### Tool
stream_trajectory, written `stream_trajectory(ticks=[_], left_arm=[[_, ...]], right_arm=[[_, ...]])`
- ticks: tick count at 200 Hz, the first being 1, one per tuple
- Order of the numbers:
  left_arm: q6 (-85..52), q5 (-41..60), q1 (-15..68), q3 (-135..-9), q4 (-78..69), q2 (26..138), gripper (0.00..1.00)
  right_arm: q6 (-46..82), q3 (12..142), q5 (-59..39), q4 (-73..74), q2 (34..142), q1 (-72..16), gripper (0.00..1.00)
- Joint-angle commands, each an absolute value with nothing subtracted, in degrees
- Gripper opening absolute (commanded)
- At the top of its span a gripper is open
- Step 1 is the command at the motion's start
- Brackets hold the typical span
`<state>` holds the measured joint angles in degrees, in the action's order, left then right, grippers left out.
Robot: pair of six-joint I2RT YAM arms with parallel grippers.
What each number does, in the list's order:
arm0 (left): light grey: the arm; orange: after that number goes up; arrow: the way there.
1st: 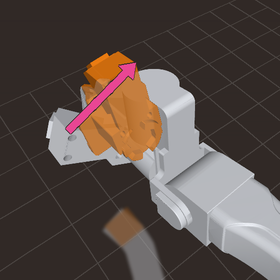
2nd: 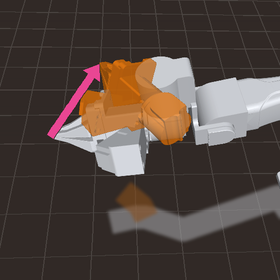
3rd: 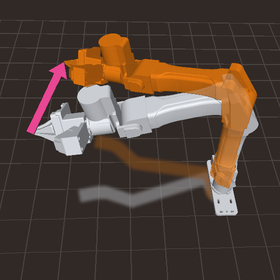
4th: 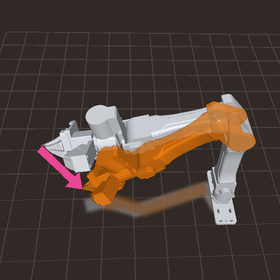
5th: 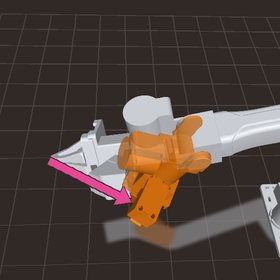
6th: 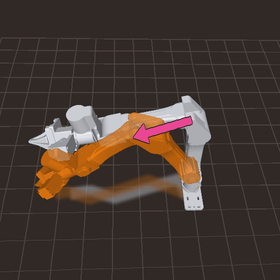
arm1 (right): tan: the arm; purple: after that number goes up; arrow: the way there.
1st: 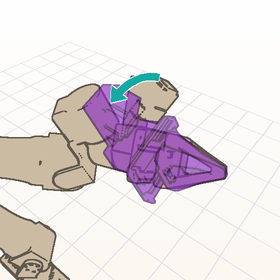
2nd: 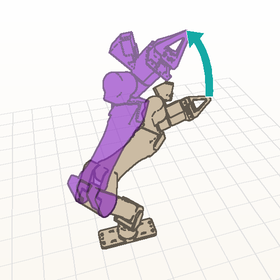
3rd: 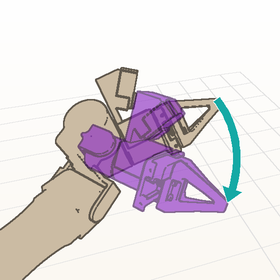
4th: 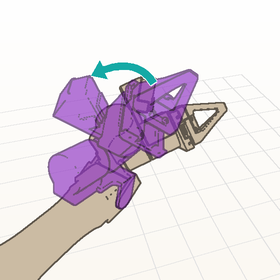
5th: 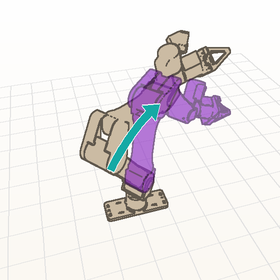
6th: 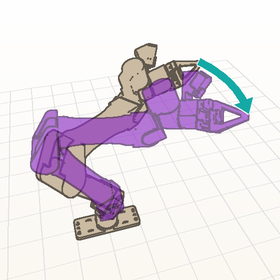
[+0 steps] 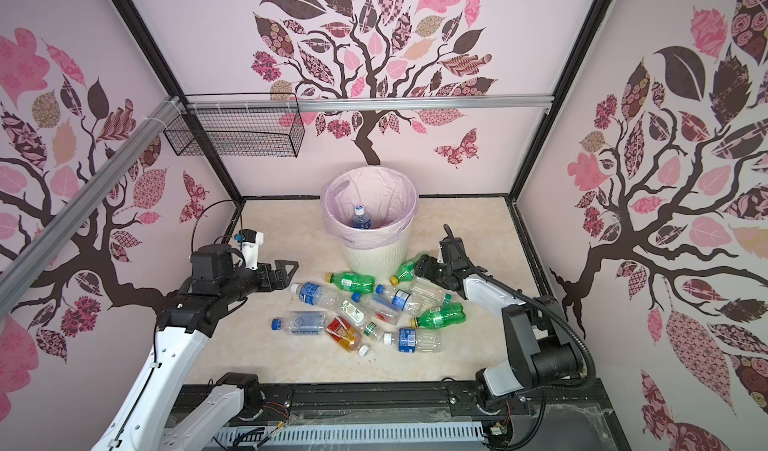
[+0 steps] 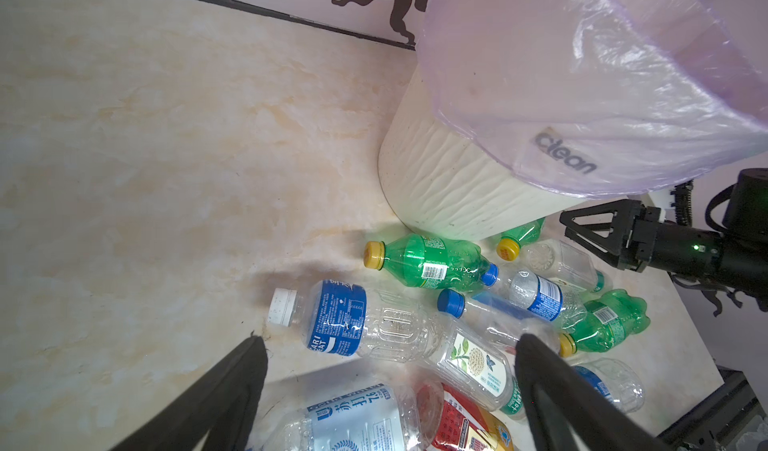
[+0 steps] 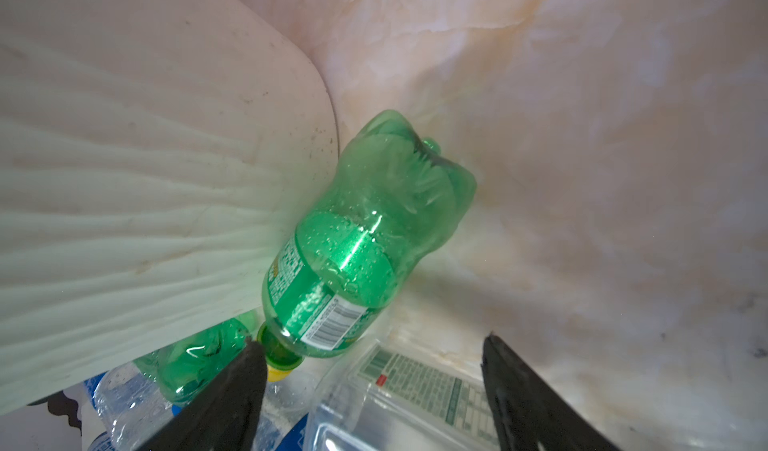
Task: Throw the plastic bottles in the bin
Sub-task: 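Lower the right gripper onto the crushed green bottle and close on it, then lift the green bottle with the right gripper and carry it over the bin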
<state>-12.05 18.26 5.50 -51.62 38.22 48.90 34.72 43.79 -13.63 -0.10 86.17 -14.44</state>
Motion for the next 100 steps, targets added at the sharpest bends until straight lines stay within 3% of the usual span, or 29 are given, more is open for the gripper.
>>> stream_trajectory(ticks=[1,100], left_arm=[[-12.2,18.7,5.3,-49.9,38.0,48.3,0.97],[-14.6,17.1,5.3,-48.8,38.1,45.0,0.97]], right_arm=[[35.3,47.2,-15.5,3.0,89.6,-14.2,0.84],[33.1,55.7,-16.3,0.8,103.9,-14.0,0.77]])
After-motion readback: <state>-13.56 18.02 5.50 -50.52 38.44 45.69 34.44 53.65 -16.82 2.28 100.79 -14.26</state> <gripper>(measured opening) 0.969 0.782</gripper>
